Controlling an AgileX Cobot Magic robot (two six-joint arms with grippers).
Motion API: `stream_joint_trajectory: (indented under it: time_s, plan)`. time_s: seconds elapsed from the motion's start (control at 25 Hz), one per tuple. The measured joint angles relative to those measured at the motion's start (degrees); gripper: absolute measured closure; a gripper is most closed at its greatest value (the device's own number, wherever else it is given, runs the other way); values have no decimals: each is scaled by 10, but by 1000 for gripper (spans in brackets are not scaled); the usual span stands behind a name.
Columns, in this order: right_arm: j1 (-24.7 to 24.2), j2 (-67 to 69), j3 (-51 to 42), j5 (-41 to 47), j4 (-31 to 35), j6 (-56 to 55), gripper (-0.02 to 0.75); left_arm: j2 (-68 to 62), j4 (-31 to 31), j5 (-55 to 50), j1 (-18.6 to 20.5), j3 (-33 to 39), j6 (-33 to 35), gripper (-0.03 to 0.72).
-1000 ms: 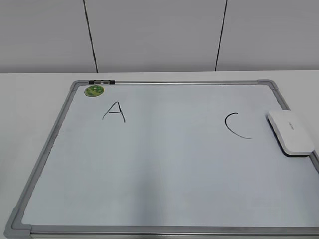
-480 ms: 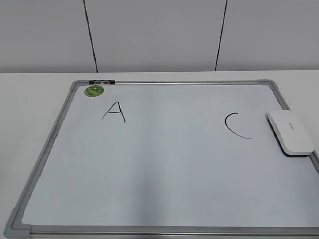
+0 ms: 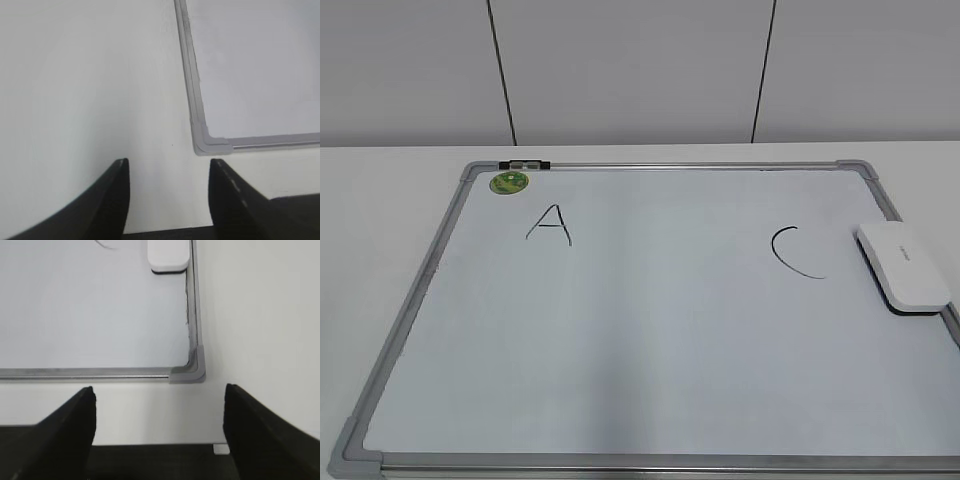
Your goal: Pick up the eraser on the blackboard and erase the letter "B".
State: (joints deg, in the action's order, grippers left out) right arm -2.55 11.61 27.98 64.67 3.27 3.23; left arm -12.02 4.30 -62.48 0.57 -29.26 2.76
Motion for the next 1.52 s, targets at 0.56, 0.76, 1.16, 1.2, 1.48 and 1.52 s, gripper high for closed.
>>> stream_joint_trajectory:
  time_s: [0.56, 0.76, 1.16, 1.2, 1.48, 1.52]
  plan:
    - [0, -125, 0, 5, -1, 0, 150, 115, 0, -4, 13, 0, 0, 355]
    - [0, -126, 0, 5, -2, 0, 151, 115, 0, -5, 13, 0, 0, 391]
    - [0, -126, 0, 5, -2, 0, 151, 115, 0, -5, 13, 0, 0, 422]
    - [0, -126, 0, 5, -2, 0, 151, 115, 0, -5, 13, 0, 0, 423]
    - [0, -126, 0, 6, -2, 0, 151, 115, 0, -5, 13, 0, 0, 423]
    - [0, -126, 0, 6, -2, 0, 151, 115, 0, -5, 13, 0, 0, 423]
